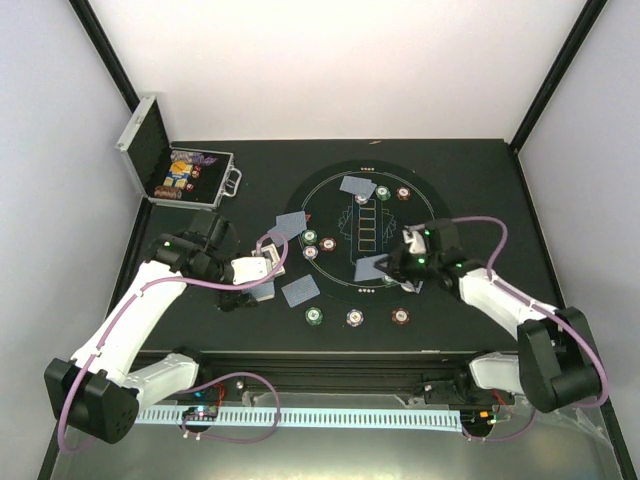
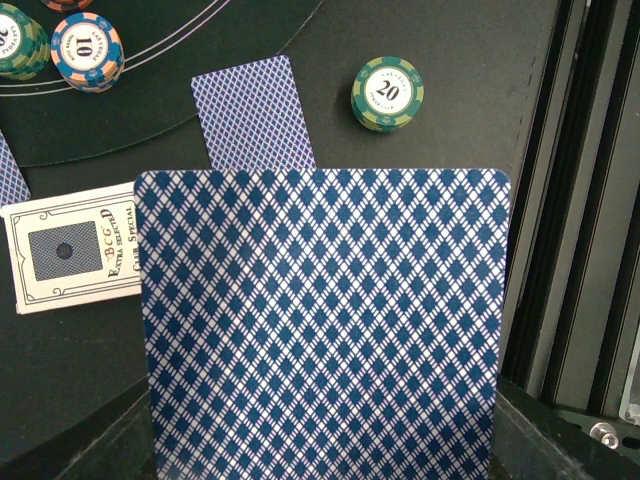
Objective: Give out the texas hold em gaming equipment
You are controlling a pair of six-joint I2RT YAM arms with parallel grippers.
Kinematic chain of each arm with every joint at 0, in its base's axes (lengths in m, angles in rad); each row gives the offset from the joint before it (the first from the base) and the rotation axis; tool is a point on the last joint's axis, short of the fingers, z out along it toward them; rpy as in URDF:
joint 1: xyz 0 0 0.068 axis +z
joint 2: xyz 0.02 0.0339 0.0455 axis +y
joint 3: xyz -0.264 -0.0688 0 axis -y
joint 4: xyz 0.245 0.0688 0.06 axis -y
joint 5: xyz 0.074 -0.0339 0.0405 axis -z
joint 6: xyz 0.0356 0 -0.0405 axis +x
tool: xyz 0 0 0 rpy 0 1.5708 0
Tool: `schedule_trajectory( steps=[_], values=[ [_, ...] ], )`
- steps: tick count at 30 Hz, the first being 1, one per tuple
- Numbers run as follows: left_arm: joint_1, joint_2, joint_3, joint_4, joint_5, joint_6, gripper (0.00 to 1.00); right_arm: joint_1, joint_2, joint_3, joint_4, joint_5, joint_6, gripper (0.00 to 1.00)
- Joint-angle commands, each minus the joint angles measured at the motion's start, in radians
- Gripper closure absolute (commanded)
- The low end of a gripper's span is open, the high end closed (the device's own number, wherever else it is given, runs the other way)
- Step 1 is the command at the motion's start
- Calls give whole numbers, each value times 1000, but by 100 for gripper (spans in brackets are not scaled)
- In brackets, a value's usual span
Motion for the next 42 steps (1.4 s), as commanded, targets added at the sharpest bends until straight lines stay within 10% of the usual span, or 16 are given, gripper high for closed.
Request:
schedule_trajectory(
  steps=[1,23,30,42],
  values=[
    [1,-15,15,-7,22,16,98,-158,-57,-83,-126,10,-94,99],
    [1,-12,4,-2,28,14,98,-394,-36,-98,-260,102,-223,95],
    [1,-16,4,1,34,17,98,-402,-19,-72,-299,138,-235,66],
    [1,-10,9,0,42,20,98,-400,-120,45,-523,421,-269,47]
  ],
)
